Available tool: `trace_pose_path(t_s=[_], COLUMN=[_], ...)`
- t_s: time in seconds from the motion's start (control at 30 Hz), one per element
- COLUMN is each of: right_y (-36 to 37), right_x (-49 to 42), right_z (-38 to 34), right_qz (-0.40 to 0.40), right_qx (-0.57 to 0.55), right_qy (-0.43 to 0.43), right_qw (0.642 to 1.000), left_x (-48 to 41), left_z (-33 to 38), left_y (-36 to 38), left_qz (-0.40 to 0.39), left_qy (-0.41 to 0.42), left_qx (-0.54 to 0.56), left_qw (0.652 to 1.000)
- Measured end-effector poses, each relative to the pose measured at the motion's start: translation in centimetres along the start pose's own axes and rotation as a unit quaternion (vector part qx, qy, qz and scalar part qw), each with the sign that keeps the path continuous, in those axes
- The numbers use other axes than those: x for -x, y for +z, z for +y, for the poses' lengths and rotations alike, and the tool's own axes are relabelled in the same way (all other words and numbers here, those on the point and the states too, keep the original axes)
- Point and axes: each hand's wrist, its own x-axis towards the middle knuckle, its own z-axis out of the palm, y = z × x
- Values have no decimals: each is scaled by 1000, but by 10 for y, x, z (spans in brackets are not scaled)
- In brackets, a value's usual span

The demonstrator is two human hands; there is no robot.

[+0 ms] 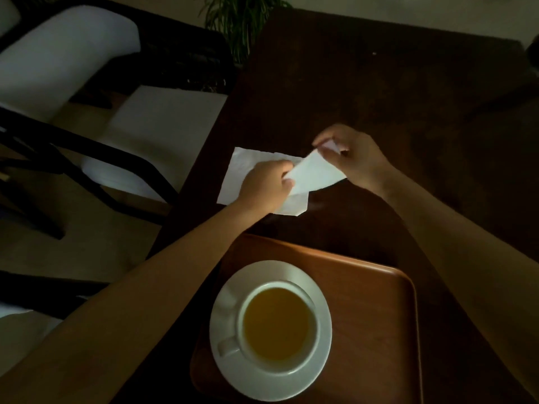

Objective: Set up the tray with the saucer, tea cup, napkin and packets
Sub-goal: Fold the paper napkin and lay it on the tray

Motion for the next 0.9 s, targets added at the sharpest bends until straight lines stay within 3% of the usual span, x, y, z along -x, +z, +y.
trace_pose_path(t_s=[0.1,0.23,0.37,0.5,0.63,0.9], right_y=[-25,-54,-76,-72,-47,-8], right_x=[9,39,78,120,156,192], right_z=[-12,-22,-24,-13,2,29], right_qz=[-4,-3,5,-78,-143,-117], right_qx=[-102,-218,-281,-171,-86,50], right_qy=[81,115,155,195,208,159], right_qw=[991,969,947,963,964,979], left_x=[8,35,77,139,188,213], left_z=[24,67,105,128,125,127], left_y=[-19,-38,-23,24,61,95], left_qz=[11,-46,25,42,-6,-67], left_qy=[-69,-108,-138,-83,-58,-114], left_qx=[118,240,290,187,111,32], left_qw=[991,964,947,978,992,991])
